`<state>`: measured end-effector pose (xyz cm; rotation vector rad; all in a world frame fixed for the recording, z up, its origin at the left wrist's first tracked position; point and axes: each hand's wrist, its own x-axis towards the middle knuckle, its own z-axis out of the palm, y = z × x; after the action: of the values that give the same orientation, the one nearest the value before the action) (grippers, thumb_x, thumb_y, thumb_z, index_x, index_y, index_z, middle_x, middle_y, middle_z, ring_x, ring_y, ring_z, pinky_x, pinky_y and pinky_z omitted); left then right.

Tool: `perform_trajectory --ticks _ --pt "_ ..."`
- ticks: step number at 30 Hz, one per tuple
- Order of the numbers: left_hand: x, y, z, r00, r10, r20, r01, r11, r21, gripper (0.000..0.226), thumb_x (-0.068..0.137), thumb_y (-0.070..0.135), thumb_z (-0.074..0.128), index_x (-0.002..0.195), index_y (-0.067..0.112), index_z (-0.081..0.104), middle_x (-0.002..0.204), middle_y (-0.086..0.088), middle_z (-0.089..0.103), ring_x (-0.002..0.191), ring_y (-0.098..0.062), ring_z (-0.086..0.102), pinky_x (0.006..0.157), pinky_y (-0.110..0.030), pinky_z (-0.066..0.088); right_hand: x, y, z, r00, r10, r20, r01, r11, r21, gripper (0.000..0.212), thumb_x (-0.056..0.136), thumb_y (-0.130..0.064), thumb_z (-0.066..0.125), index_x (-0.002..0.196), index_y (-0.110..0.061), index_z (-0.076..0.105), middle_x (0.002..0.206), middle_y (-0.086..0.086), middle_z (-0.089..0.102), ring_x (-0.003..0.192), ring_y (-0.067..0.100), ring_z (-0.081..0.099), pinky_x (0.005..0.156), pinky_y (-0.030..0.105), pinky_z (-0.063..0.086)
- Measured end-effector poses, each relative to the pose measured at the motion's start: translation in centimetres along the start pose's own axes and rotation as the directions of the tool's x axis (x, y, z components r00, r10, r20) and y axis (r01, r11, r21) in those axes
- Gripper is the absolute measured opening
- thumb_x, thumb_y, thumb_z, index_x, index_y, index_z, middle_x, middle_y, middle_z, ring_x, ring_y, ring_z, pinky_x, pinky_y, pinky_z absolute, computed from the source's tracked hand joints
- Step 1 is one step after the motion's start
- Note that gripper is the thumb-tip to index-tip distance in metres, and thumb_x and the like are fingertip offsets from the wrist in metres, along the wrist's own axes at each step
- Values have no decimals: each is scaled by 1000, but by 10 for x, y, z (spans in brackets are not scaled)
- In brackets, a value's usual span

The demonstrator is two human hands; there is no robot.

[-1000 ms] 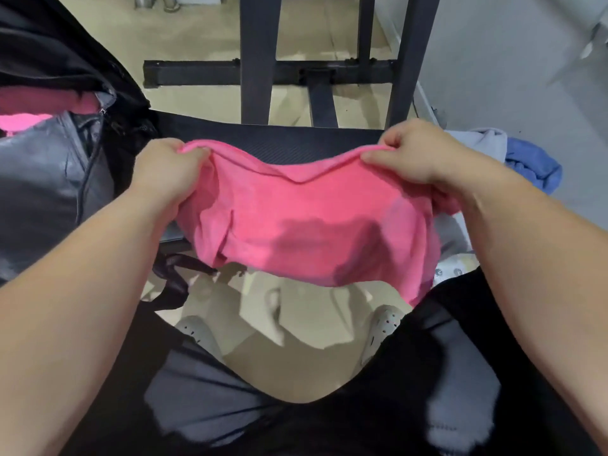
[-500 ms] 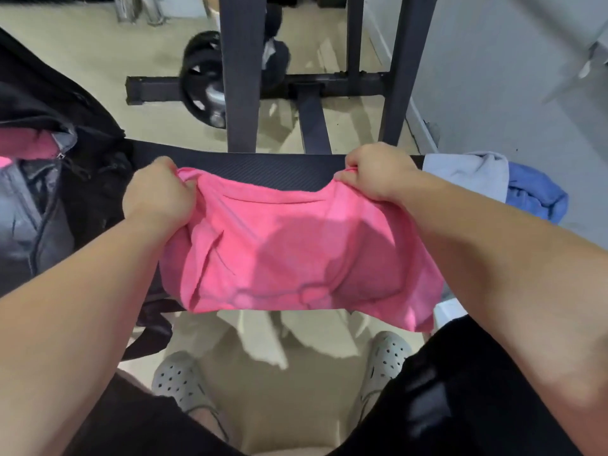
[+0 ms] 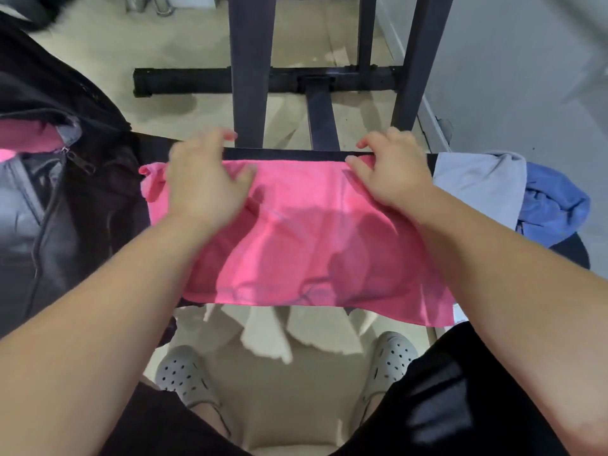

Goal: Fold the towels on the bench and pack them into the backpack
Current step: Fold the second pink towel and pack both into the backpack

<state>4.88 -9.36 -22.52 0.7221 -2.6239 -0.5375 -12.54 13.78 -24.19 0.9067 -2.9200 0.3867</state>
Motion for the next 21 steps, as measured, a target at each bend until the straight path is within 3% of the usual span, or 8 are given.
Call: perform_trajectory --ticks 3,5,7,10,14,17,21 --pt "-28 33 28 957 164 239 -166 986 -12 68 84 62 47 136 20 55 138 -12 58 128 -36 50 108 -48 39 -25 18 -7 987 133 -88 -132 991 16 43 99 -50 46 123 -20 65 122 13 59 114 39 50 95 49 44" --pt "-47 50 48 901 164 401 -180 984 3 76 89 71 38 150 28 40 160 -10 35 146 -34 31 119 -56 25 -39 34 -14 963 221 -151 -214 975 60 40 100 -42 43 119 -16 67 118 17 62 110 41 52 91 46 44" --pt "-61 53 66 859 104 502 -168 982 83 77 93 73 31 159 36 19 170 -1 6 155 -31 6 121 -63 5 -50 50 -20 946 306 -106 -298 951 81 35 98 -36 46 112 -13 70 113 19 66 105 41 56 83 43 45" --pt "-72 49 77 857 127 499 -263 941 213 79 94 75 22 160 36 5 170 1 -6 155 -31 -7 119 -66 -2 -66 58 -21 943 325 70 -327 945 23 39 90 -49 60 104 -15 72 105 12 68 100 37 60 73 35 45" --pt "-69 44 76 856 150 495 -310 915 259 80 91 79 13 160 38 2 170 4 -7 156 -30 -7 119 -66 -4 -79 51 -16 966 254 51 -250 965 -75 55 83 -65 62 105 -16 72 106 11 63 103 36 57 85 41 50" --pt "-65 35 72 856 145 497 -314 909 275 80 90 80 6 160 40 -1 169 6 -11 155 -29 -11 120 -64 -7 -84 52 -11 978 205 26 -196 962 -189 48 86 -59 62 107 -17 70 107 13 61 102 38 53 85 43 44" --pt "-65 30 70 856 137 498 -309 908 283 80 90 79 2 160 40 -3 168 7 -13 155 -28 -13 120 -62 -9 -85 50 -8 992 116 43 -106 977 -185 33 95 -36 56 126 -31 65 115 11 60 107 36 49 88 43 36"
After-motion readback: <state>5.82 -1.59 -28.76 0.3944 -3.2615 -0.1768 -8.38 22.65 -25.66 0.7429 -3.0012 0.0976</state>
